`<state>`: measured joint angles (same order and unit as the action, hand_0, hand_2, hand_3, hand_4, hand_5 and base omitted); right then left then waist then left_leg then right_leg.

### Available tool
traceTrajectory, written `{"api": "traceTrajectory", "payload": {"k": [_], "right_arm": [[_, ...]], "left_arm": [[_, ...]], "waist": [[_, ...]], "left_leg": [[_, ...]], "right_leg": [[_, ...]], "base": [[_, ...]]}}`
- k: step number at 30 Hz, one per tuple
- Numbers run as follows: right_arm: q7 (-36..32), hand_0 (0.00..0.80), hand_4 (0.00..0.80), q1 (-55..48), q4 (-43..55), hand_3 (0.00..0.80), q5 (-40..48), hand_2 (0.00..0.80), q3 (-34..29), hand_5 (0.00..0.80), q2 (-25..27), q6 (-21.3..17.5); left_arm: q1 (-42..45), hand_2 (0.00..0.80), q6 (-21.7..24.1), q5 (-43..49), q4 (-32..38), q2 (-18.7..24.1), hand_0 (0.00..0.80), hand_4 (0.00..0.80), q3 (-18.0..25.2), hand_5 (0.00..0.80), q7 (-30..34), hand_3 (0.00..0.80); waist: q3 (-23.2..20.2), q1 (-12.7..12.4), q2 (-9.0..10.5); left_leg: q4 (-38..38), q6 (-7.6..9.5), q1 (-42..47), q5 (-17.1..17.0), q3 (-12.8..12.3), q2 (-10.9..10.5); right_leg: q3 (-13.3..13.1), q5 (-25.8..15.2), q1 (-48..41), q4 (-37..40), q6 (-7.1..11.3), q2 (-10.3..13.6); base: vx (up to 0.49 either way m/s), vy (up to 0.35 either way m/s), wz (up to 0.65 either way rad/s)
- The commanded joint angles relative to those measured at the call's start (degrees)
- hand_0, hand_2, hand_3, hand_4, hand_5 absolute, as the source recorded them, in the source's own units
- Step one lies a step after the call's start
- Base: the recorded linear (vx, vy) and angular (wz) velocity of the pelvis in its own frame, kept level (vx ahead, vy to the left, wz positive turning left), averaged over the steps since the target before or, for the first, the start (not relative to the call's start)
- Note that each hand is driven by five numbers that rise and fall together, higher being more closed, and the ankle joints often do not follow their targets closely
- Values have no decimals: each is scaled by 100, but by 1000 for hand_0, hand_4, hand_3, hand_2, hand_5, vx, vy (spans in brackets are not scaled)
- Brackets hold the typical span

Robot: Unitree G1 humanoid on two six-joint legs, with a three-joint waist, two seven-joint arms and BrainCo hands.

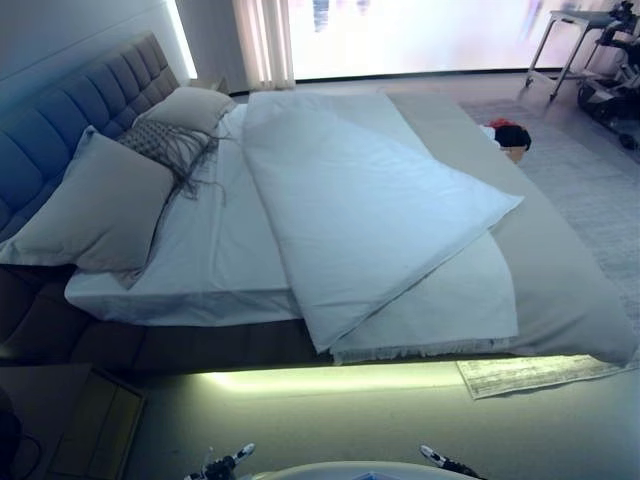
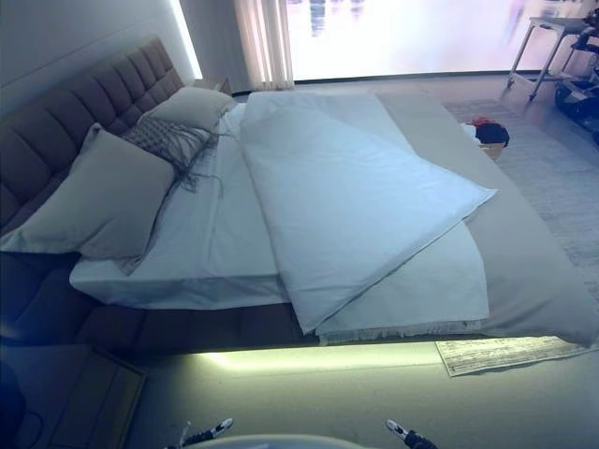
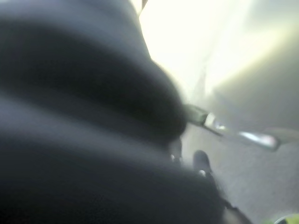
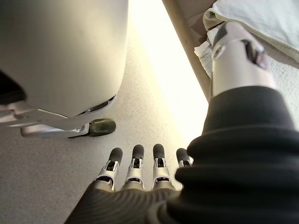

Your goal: Make the bed neatly

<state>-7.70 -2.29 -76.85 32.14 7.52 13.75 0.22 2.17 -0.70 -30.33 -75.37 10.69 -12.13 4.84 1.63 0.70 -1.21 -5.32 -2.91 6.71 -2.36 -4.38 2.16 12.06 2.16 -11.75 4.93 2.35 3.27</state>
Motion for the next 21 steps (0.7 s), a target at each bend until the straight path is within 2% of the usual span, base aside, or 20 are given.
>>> {"api": "traceTrajectory", "payload": {"k": [1, 13, 16, 21], "right_arm": [[-43, 0, 0, 604, -329, 0, -174, 0, 67, 0, -180, -98], [169, 0, 0, 672, -274, 0, -282, 0, 211, 0, -182, -121], [184, 0, 0, 695, -243, 0, -281, 0, 243, 0, -193, -104], [189, 0, 0, 743, -267, 0, -363, 0, 217, 0, -138, -72]], "left_arm": [[-447, 0, -147, -215, -305, -114, 0, 0, 163, 0, 3, 0], [-552, 0, -310, -194, -321, -70, 0, 0, 114, 0, -17, 0], [-598, 0, -526, -72, -359, -82, 0, 0, 83, 0, -165, 0], [-570, 0, -377, -313, -340, -106, 0, 0, 182, 0, -197, 0]], "waist": [[165, -70, 130], [239, -77, 127], [316, -49, 121], [344, -40, 94]], "left_leg": [[32, 261, 251, 585, -243, -263], [32, 272, 257, 583, -252, -254], [66, 293, 241, 572, -224, -247], [72, 284, 329, 611, -197, -254]], "right_leg": [[-257, -315, 366, 7, 284, 37], [-230, -272, 374, -51, 265, 43], [-277, -209, 423, -188, 229, 15], [-294, -229, 332, -93, 205, -25]], "base": [[0, 0, 0], [0, 0, 0], [0, 0, 0], [69, -37, 1]]}}
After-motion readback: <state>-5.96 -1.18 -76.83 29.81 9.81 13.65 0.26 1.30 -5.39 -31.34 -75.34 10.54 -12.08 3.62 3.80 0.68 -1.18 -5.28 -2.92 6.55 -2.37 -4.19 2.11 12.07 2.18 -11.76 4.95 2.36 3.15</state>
